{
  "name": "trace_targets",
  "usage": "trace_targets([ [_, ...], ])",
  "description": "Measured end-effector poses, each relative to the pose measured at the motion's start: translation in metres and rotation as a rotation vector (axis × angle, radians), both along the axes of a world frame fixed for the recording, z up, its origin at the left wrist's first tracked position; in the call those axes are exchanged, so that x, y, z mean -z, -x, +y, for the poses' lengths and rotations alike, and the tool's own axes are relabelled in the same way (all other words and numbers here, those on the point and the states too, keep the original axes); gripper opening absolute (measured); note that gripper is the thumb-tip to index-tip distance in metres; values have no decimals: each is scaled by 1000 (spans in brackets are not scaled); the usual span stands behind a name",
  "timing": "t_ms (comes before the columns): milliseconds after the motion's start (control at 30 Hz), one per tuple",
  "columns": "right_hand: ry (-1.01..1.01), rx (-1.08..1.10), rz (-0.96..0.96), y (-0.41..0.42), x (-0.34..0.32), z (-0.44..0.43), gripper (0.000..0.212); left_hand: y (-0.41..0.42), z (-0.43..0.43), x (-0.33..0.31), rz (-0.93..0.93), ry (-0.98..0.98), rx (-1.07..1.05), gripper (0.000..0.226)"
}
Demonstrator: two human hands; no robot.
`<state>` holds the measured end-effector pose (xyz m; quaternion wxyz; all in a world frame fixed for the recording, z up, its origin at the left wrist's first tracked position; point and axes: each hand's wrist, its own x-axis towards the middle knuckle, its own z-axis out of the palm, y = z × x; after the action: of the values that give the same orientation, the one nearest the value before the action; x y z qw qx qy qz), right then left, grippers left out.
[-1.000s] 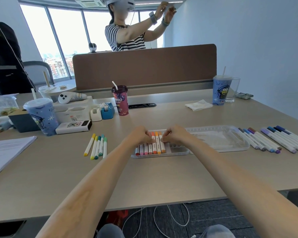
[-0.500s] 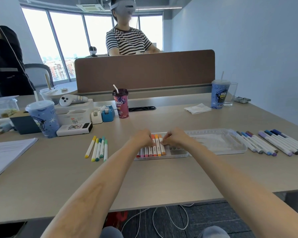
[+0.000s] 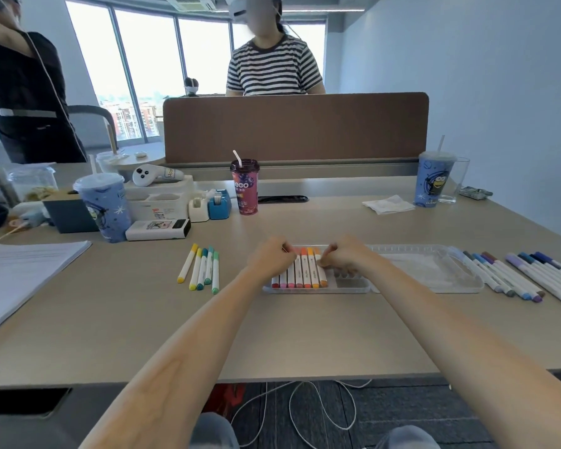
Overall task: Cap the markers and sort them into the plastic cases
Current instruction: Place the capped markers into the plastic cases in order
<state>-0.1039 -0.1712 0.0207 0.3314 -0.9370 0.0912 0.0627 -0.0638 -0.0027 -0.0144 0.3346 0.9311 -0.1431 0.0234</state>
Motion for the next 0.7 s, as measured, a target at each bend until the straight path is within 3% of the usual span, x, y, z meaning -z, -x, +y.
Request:
trace_targets([
  [233, -35, 69, 1, 2, 1, 4, 22, 2, -7, -4, 4, -92, 53, 1],
  [333, -115, 153, -47, 2, 2, 2, 25, 2, -13, -8, -3, -174, 58, 11],
  [567, -186, 201, -132, 8, -7, -30, 14, 1, -43, -19, -10, -469, 11, 41],
  [700, -176, 149, -165, 16, -8, -46, 17, 3, -60, -29, -27, -653, 0, 34],
])
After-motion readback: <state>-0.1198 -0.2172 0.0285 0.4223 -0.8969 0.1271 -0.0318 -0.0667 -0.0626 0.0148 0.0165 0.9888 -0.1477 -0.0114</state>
